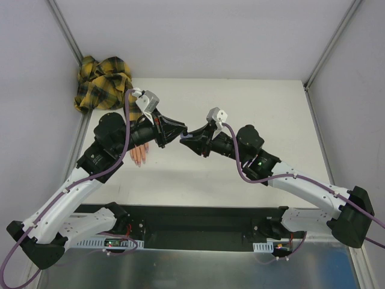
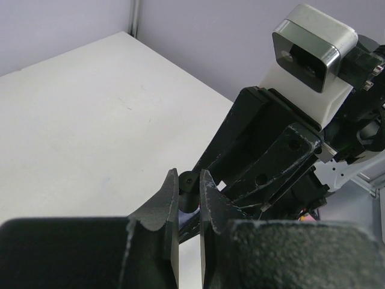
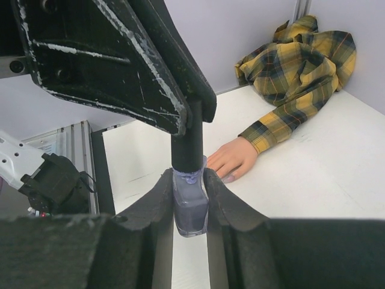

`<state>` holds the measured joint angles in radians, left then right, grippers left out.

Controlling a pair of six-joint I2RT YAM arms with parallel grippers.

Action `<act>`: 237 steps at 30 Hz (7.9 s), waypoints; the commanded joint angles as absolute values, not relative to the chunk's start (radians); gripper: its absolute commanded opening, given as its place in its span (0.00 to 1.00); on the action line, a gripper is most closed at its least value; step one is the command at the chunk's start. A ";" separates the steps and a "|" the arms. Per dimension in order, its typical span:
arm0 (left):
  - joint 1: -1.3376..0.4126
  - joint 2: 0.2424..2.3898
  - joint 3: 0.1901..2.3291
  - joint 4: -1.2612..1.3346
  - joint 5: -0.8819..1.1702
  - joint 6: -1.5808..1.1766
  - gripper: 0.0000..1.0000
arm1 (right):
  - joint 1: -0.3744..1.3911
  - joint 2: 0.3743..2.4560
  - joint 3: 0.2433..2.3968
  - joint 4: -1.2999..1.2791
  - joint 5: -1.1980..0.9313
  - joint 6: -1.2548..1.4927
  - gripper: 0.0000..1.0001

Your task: Paint the nails

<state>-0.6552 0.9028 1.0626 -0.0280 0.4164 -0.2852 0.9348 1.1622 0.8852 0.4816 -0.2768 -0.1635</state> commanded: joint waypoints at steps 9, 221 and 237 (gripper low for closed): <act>-0.683 0.858 1.077 -0.153 0.330 -0.308 0.43 | 0.928 1.126 0.957 0.631 -0.368 -0.195 0.00; -0.623 0.973 0.868 0.499 1.122 -0.533 0.00 | 0.871 0.991 0.954 0.443 -0.997 -0.133 0.00; -0.626 0.834 1.034 0.063 0.473 -0.531 0.80 | 0.890 1.052 1.048 0.141 -0.438 -0.265 0.00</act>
<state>-0.6216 0.8406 0.9798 0.0769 0.6590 -0.4328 0.8650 1.0363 0.9794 0.1371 -0.6277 -0.2470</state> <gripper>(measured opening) 0.802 0.237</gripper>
